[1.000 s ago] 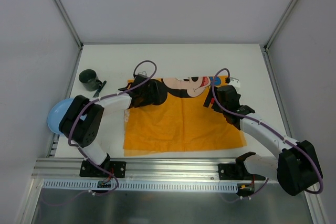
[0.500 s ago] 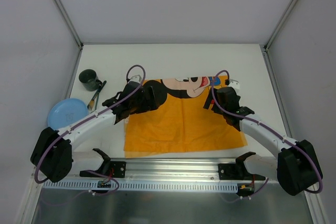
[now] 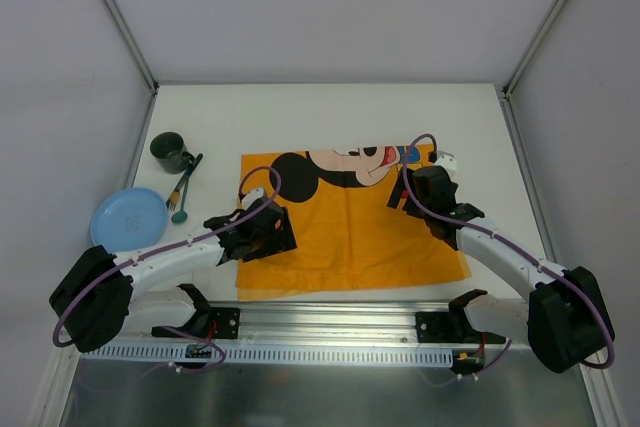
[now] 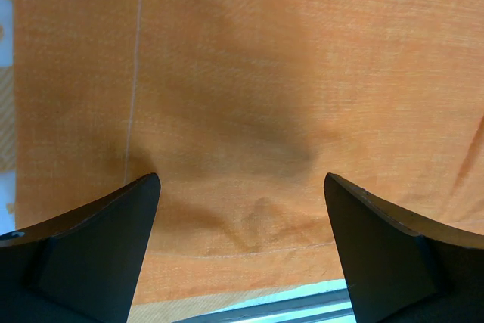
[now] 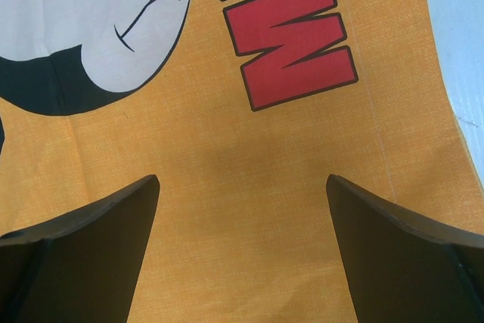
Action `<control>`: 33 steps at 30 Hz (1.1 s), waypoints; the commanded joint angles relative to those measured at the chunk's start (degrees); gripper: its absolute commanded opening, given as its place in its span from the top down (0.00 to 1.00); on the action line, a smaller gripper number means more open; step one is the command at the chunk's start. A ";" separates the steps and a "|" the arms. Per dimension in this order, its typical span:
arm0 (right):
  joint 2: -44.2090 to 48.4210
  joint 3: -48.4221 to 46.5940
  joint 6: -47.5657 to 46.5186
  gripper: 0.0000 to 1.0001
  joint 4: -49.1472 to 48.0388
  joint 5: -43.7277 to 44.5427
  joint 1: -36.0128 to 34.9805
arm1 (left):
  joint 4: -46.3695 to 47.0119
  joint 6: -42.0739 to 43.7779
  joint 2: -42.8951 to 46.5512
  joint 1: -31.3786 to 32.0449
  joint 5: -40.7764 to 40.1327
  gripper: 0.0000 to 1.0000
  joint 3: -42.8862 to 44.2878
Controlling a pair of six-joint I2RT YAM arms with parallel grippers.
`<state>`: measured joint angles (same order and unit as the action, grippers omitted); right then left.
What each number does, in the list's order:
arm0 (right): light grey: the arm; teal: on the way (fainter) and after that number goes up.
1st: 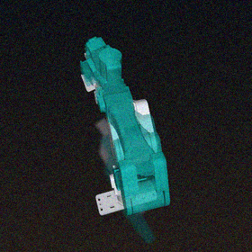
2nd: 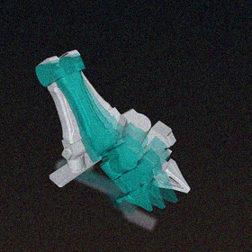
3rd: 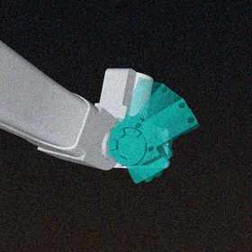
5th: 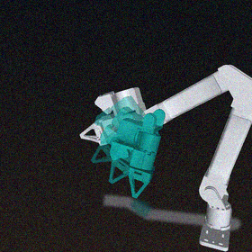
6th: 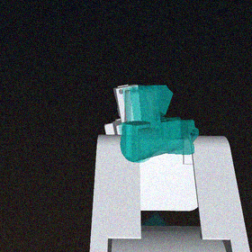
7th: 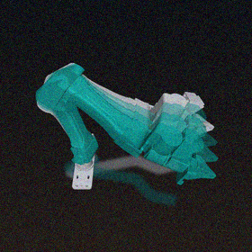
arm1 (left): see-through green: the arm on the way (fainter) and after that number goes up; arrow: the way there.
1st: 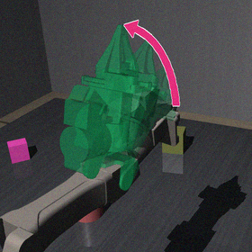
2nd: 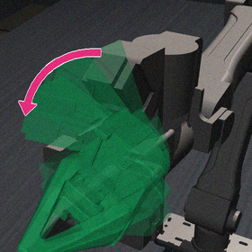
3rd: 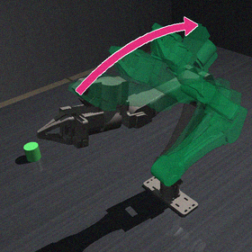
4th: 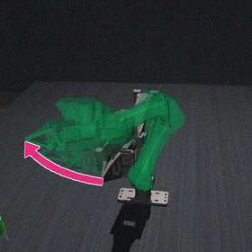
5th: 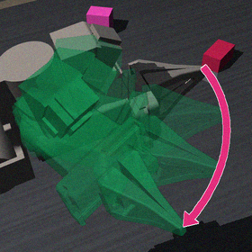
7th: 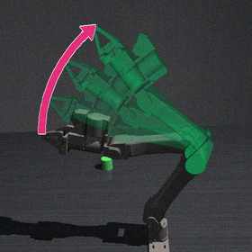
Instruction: Set the dinner table for one person
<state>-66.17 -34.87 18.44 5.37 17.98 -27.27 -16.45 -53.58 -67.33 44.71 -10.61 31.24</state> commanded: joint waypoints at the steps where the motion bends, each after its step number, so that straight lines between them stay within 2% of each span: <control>1: 0.96 0.24 0.11 0.02 -1.15 -0.13 -0.24 | -2.27 -6.44 1.33 1.17 -3.72 0.09 -1.88; 5: 1.66 0.60 -0.07 0.02 -0.88 0.22 -0.16 | -4.64 -10.13 0.97 3.45 -3.19 0.10 -3.29; 14: 2.71 1.65 0.20 0.02 -0.62 0.83 -0.16 | -15.70 -23.22 4.83 13.20 -5.73 0.11 -4.61; 18: 2.72 2.35 0.37 0.02 -1.15 0.57 -0.24 | -21.51 -25.70 7.12 19.96 -10.29 0.11 0.11; 20: 2.80 2.62 0.46 0.02 -1.41 0.57 -0.24 | -23.36 -23.95 6.86 22.70 -14.34 0.11 3.54; 21: 2.63 2.62 0.55 0.02 -1.58 0.31 -0.24 | -23.63 -20.46 6.43 23.23 -15.57 0.11 7.21; 23: 2.63 2.44 0.72 0.02 -1.94 0.13 -0.16 | -23.63 -16.05 4.41 23.49 -18.55 0.10 13.71; 24: 2.45 2.35 0.81 0.02 -2.20 -0.13 -0.24 | -23.72 -11.94 3.53 23.49 -19.70 0.07 15.84; 28: 1.14 0.43 0.90 0.03 -2.73 -1.54 -0.59 | -23.54 -4.79 -0.69 23.23 -27.52 0.01 23.15; 31: -0.53 -2.46 -0.15 0.07 -2.47 -2.07 -0.86 | -22.85 -2.32 -3.41 19.91 -30.08 0.01 25.97; 32: -1.06 -3.18 -0.68 0.16 -2.38 -2.24 -0.86 | -22.32 -0.84 -4.29 16.58 -28.60 0.01 26.58; 33: -1.59 -3.97 -0.68 0.16 -2.46 -2.33 -0.86 | -21.62 0.05 -5.17 14.81 -27.54 0.01 26.59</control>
<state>-66.52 -34.13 18.55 4.97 16.56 -27.70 -37.32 -59.88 -69.60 64.88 -35.07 56.27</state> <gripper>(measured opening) 0.861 0.987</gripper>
